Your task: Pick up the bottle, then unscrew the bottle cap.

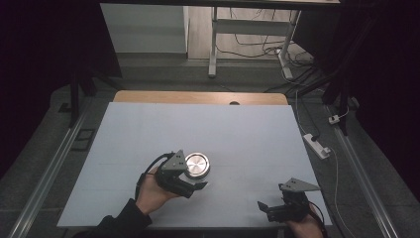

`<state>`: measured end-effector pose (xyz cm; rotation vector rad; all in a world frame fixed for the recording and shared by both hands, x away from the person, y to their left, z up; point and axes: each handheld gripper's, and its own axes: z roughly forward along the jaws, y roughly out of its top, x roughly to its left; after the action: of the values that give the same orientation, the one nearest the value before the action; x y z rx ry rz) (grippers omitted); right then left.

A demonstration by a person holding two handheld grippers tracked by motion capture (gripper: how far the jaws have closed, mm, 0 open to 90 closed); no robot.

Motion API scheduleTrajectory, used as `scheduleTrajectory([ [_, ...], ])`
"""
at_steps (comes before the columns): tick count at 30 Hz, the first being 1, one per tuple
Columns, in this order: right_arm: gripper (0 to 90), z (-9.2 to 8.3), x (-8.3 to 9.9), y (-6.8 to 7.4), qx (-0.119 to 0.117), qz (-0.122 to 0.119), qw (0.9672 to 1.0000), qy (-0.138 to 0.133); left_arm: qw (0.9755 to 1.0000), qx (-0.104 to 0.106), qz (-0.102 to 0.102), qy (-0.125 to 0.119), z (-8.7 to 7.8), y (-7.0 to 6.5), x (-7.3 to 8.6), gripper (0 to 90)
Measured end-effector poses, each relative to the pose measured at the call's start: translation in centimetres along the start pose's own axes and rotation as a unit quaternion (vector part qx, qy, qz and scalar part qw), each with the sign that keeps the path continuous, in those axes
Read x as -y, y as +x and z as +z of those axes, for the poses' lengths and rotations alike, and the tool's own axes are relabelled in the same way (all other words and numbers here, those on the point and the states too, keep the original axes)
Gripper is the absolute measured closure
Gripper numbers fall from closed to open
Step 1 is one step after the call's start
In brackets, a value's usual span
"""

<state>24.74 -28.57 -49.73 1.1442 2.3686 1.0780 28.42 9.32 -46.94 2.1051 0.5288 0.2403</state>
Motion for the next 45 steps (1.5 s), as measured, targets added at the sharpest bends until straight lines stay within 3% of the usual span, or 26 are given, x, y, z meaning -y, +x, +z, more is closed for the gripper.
scheduleTrajectory([
  [10, 0.0, -0.2, -0.2, 0.1, -0.014, -0.002, 0.9998, -0.013, 1.0, 0.004, -0.008, 0.001, 0.3, 0.1, 0.3, 15.8],
  [20, 0.0, -0.4, -1.1, 0.6, -0.029, -0.018, 0.9987, -0.037, 0.9999, 0.002, -0.011, 0.002, 0.6, 0.2, 0.4, 15.8],
  [28, 0.0, 0.3, -3.0, 1.9, -0.06, -0.052, 0.9948, -0.063, 0.9998, 0.002, -0.019, -0.003, 0.5, 0.5, 0.5, 15.8],
  [37, 0.0, 1.1, -4.9, 3.2, -0.108, -0.056, 0.9898, -0.074, 0.9999, 0.002, -0.016, 0.0, 0.7, 0.3, 0.5, 15.8],
  [45, 0.0, 1.8, -6.7, 4.2, -0.122, -0.072, 0.9874, -0.07, 0.9999, 0.003, -0.015, 0.0, 0.8, 0.2, 0.4, 15.8],
])
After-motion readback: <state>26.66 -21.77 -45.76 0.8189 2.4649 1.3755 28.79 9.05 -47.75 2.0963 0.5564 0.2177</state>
